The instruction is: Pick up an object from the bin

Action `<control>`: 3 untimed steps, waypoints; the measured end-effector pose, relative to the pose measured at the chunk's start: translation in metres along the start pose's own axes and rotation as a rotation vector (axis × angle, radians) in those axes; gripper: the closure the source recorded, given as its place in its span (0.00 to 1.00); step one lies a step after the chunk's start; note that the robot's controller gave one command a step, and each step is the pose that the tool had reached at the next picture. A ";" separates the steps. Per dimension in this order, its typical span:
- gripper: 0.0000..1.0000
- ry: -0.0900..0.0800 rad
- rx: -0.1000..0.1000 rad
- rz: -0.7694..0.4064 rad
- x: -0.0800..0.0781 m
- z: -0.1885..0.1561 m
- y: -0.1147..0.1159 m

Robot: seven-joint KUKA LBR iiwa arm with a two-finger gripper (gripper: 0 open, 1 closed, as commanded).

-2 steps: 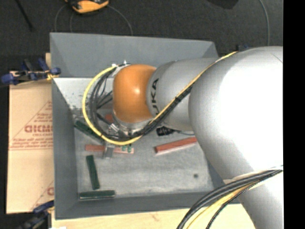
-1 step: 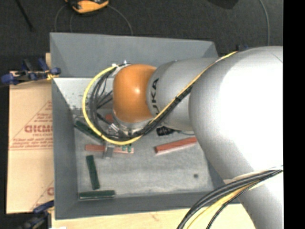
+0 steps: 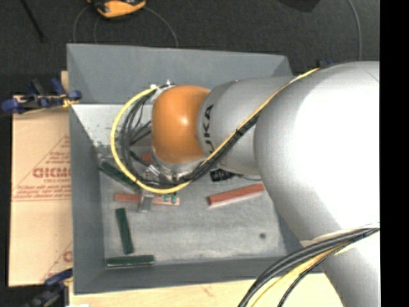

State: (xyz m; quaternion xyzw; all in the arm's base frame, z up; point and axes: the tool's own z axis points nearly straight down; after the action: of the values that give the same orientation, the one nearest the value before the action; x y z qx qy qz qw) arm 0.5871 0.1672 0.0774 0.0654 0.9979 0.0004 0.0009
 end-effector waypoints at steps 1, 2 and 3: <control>1.00 0.005 0.002 0.001 0.001 -0.007 -0.001; 1.00 0.009 0.003 0.001 0.002 -0.028 -0.001; 1.00 0.000 -0.001 0.002 0.000 -0.048 0.000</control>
Offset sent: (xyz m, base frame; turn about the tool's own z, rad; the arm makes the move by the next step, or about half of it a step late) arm 0.0001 0.0000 0.0176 0.0000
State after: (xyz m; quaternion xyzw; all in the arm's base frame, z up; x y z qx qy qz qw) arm 0.5869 0.1671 0.1255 0.0662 0.9978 0.0009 0.0012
